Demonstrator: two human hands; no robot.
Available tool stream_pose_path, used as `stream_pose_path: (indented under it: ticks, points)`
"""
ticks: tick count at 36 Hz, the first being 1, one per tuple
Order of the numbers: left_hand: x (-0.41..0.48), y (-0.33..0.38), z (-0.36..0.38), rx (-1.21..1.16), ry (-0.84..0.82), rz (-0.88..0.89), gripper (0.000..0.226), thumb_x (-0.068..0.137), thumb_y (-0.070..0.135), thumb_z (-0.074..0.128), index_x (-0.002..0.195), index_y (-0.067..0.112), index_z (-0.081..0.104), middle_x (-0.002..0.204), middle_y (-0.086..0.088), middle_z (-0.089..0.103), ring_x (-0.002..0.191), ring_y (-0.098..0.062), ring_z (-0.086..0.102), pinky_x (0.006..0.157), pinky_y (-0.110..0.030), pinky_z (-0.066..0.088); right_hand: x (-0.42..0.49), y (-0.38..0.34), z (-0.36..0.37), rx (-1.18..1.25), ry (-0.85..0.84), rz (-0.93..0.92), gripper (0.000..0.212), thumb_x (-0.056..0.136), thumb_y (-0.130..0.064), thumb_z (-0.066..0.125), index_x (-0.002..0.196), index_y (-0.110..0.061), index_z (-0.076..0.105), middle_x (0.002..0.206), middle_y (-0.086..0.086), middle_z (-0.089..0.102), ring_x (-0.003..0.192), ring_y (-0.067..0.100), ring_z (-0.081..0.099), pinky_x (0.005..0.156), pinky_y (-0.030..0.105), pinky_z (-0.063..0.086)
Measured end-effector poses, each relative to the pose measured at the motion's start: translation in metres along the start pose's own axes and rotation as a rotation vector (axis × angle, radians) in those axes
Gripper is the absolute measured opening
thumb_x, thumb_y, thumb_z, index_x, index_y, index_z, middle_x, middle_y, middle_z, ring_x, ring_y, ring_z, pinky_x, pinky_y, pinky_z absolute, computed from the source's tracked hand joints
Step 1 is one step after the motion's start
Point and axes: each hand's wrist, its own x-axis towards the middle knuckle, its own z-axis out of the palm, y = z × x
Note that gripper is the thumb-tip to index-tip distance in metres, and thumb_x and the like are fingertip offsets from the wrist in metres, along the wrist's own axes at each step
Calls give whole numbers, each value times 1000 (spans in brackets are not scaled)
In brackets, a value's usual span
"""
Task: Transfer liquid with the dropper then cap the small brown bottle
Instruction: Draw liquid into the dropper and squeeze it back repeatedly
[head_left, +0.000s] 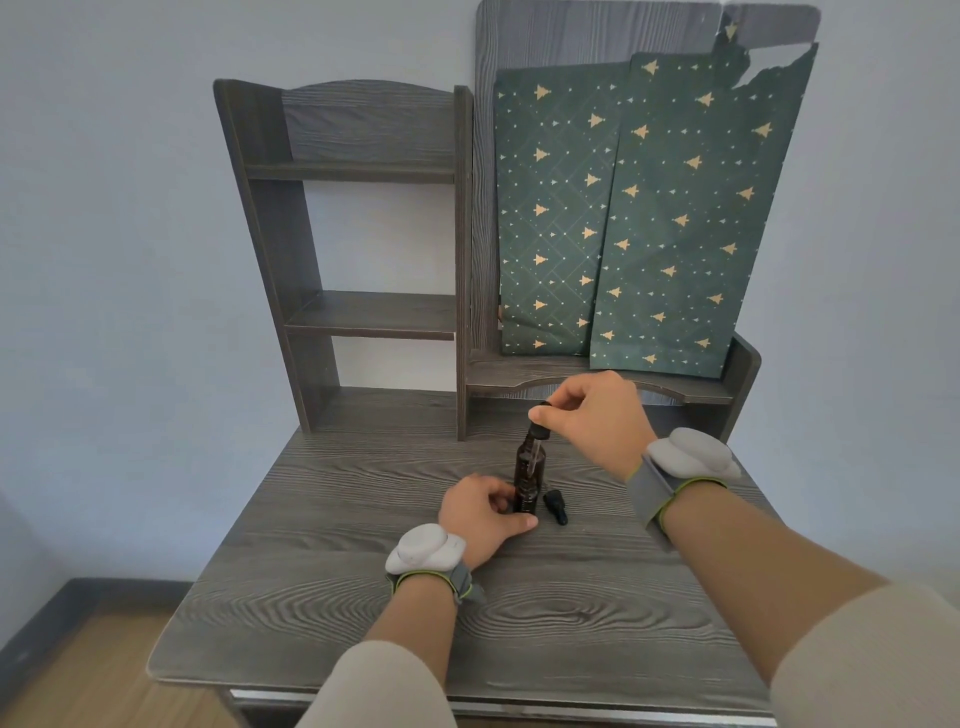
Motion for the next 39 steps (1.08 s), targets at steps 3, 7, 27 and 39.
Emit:
stream_pose_path:
  ticks: [3,7,27,39]
  points:
    - [0,0,0,0,3,-5,33,65,41,80,93,25,73,78,7,57,70,-8,51,72,-26,45,0,-1,0,11,0,5,19,74,-32,76,73,-12,75,64,-2,64,65,12,57,70,26,47]
    - [0,1,0,-3,4,-7,33,65,41,80,92,24,72,78,6,57,70,-8,51,72,-26,45,1,1,1,16,-14,7,19,75,-30,76,75,-11,74,63,-3,62,63,10,54,65,24,43]
    - [-2,2,-1,-20,-2,-11,31,67,37,80,94,23,72,73,9,53,66,-6,48,61,-18,37,2,2,4,-3,-11,-3,21,74,-32,77,76,-11,74,71,0,68,71,14,60,72,28,50]
    - [0,-1,1,-6,14,1,31,65,41,80,91,25,73,77,7,56,69,-7,50,62,-19,38,2,2,2,36,-10,15,20,74,-33,76,74,-13,75,67,-3,66,66,8,57,69,25,48]
